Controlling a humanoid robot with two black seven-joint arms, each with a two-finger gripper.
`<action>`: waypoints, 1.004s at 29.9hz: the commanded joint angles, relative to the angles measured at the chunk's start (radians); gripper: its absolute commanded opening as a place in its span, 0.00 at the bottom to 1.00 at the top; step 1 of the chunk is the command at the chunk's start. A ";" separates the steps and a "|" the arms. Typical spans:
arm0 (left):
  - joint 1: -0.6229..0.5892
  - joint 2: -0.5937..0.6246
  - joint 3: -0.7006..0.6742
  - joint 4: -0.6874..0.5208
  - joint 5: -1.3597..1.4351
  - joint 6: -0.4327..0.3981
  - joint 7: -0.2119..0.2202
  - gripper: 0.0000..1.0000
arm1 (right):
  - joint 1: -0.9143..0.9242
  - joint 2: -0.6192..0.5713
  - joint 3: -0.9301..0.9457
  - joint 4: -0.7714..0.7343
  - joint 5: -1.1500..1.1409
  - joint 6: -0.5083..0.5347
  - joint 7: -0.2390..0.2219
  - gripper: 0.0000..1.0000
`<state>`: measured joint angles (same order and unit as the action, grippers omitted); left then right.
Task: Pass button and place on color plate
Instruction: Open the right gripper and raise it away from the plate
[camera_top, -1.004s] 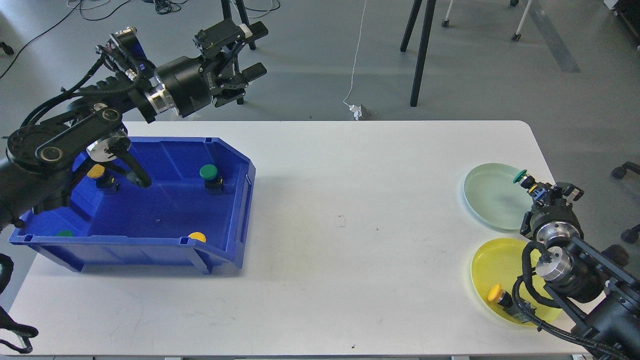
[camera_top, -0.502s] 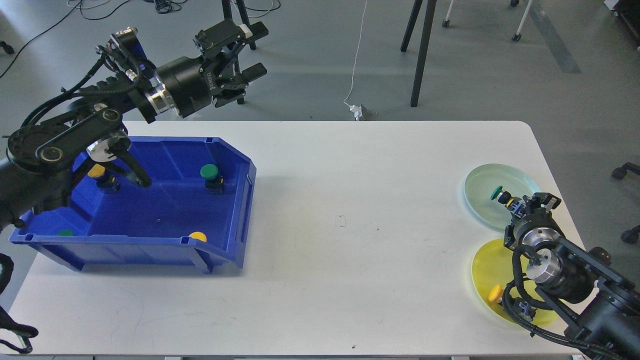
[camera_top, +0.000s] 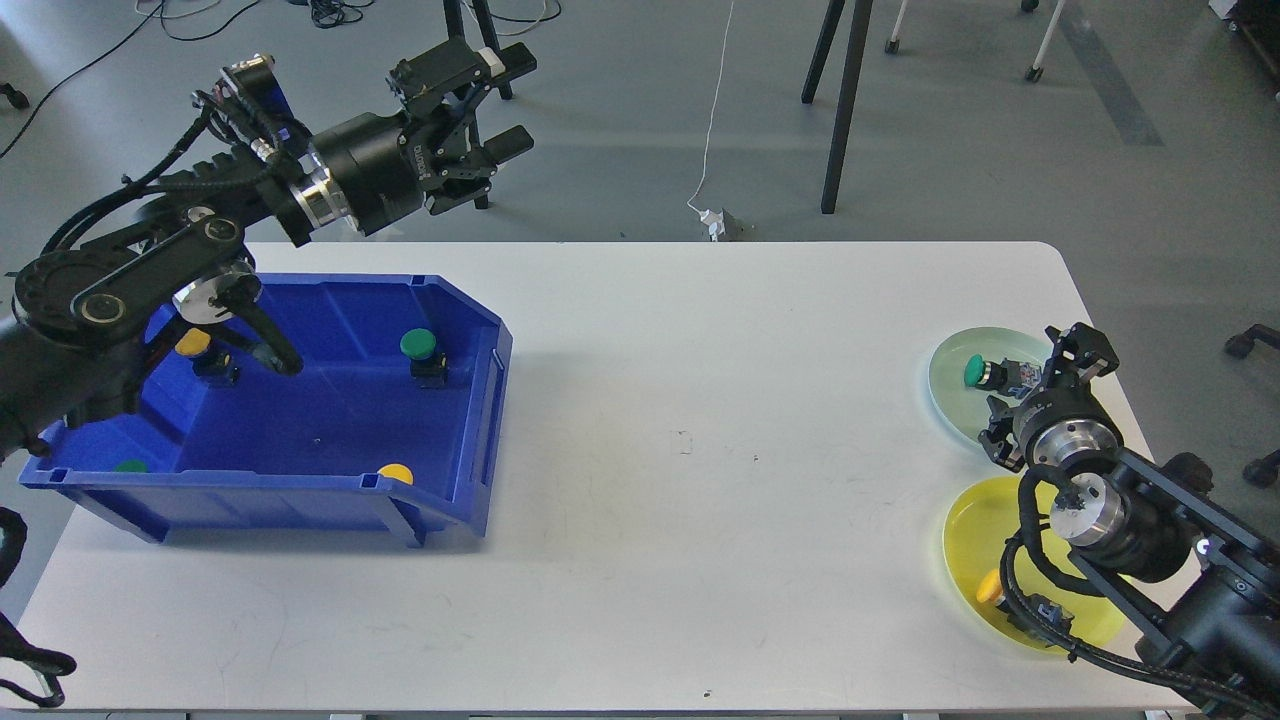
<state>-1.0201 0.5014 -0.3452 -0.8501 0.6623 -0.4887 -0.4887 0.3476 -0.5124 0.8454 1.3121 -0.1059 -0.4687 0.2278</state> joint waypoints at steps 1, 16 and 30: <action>0.000 -0.001 0.000 -0.001 -0.001 0.000 0.000 0.99 | 0.001 -0.075 0.003 0.075 -0.009 0.187 0.025 1.00; 0.000 0.000 0.000 0.000 -0.015 0.000 0.000 0.99 | 0.155 -0.342 -0.160 0.098 -0.156 0.957 0.096 1.00; 0.113 0.083 -0.136 0.017 -0.173 0.000 0.000 0.99 | 0.177 -0.233 -0.006 -0.137 -0.100 0.957 0.096 1.00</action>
<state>-0.9752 0.5381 -0.4096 -0.8477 0.5797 -0.4888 -0.4887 0.5107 -0.7896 0.8162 1.2211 -0.2534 0.4888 0.3241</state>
